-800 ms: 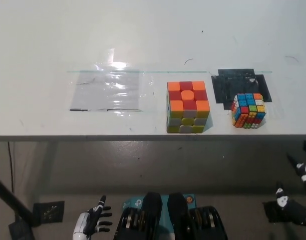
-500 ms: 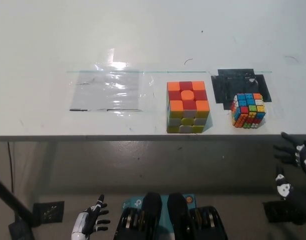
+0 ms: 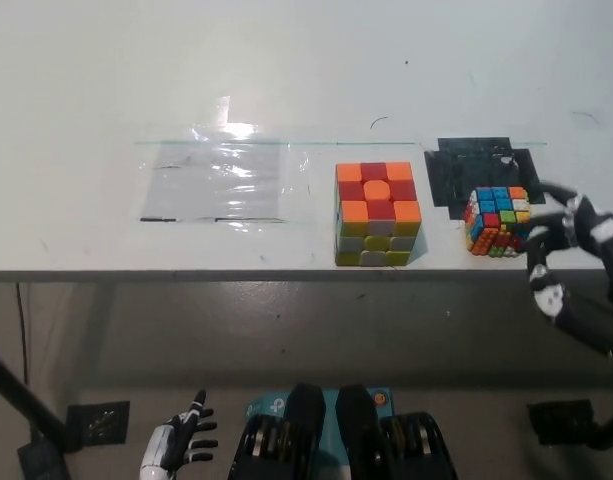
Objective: The robot uses its right hand to pick up the small cube kept on the middle on the desk and place it on the bigger cube kept next to it
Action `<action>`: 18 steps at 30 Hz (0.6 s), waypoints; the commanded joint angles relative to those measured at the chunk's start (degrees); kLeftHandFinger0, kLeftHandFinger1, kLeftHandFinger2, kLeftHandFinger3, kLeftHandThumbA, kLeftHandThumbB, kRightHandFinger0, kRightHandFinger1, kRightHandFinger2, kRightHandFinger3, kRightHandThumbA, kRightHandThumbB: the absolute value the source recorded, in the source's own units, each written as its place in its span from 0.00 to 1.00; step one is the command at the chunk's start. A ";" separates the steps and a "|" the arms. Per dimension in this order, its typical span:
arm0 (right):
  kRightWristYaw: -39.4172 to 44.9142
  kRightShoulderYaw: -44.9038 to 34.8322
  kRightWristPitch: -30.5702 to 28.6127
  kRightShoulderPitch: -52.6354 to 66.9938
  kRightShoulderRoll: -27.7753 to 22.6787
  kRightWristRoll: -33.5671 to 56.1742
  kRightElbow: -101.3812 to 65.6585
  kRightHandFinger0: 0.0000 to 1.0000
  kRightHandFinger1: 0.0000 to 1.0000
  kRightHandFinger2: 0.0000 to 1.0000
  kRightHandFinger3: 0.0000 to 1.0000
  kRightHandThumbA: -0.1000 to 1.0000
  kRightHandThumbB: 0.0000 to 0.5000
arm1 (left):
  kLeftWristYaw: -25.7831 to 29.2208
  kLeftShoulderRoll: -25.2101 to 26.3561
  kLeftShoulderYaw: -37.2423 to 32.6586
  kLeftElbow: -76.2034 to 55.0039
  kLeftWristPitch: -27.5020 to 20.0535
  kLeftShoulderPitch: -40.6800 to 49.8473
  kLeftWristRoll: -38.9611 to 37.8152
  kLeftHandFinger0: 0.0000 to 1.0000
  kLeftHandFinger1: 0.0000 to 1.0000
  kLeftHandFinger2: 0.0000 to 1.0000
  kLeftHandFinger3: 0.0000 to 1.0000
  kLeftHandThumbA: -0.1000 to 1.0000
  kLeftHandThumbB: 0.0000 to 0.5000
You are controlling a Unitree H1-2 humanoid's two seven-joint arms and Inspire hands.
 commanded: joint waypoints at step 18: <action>10.47 12.41 -1.16 -17.91 -12.55 -10.59 17.60 1.00 1.00 1.00 1.00 0.68 0.90 | 0.84 0.69 -0.08 -1.76 -0.86 -0.48 0.37 0.57 0.54 0.63 0.63 0.85 0.16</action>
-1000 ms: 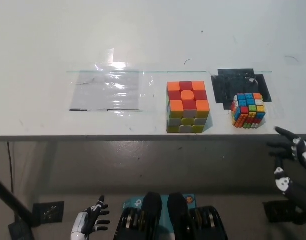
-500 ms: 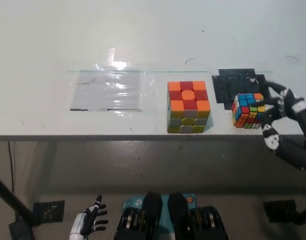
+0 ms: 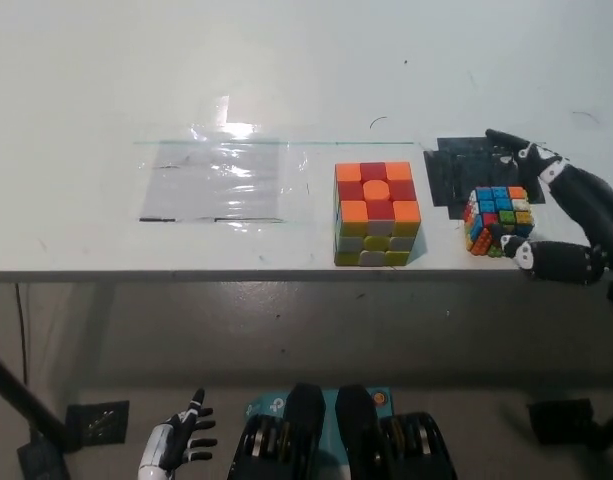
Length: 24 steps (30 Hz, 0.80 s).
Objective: The robot uses its right hand to pick up the small cube kept on the middle on the desk and place it on the bigger cube kept next to it
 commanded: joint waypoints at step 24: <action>-0.52 6.32 -17.13 -10.75 3.03 -7.09 33.51 1.00 1.00 1.00 1.00 0.65 0.83 | 0.86 0.83 0.64 -1.45 -1.04 -0.71 -0.24 0.59 0.54 0.62 0.60 0.83 0.17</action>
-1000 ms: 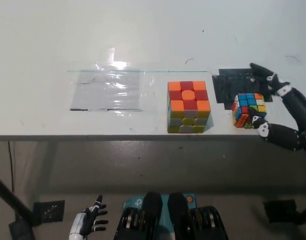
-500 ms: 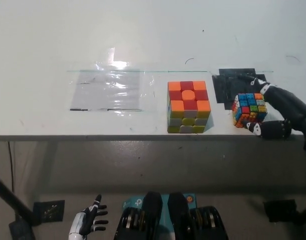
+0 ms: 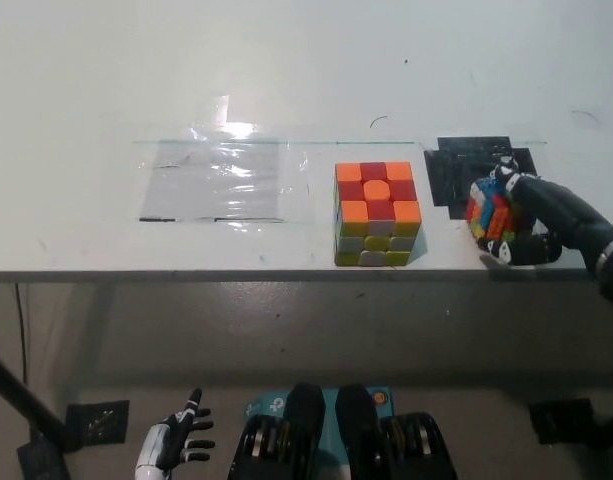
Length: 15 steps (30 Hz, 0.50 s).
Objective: The robot uses its right hand to pick up the small cube kept on the middle on the desk and place it on the bigger cube kept next to it
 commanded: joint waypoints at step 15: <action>-1.97 1.77 -10.45 -3.33 3.13 -4.64 11.95 1.00 1.00 1.00 1.00 0.61 0.86 | 0.69 1.31 -0.46 -1.19 -2.22 -1.55 0.76 0.55 0.53 0.61 0.58 0.89 0.15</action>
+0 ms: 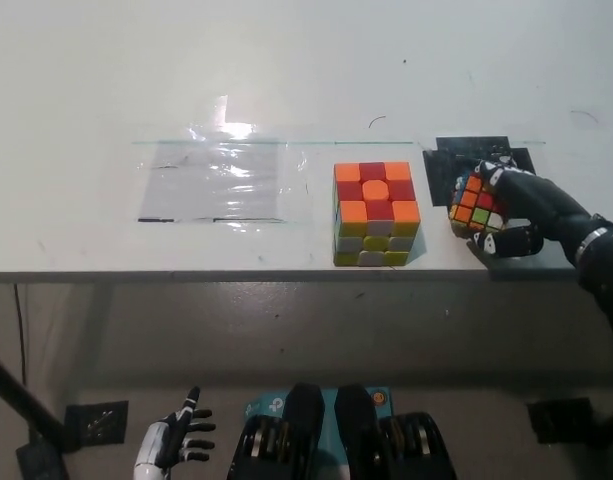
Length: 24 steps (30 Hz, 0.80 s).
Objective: The robot uses its right hand to pick up the small cube kept on the middle on the desk and place it on the bigger cube kept next to it
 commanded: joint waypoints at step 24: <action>-19.80 7.08 -20.08 -1.23 -0.11 -17.10 10.37 0.06 0.32 0.40 0.14 0.00 0.00 | 0.20 1.71 -0.90 -0.57 -1.64 -2.92 1.08 0.63 0.59 0.69 0.66 0.92 0.15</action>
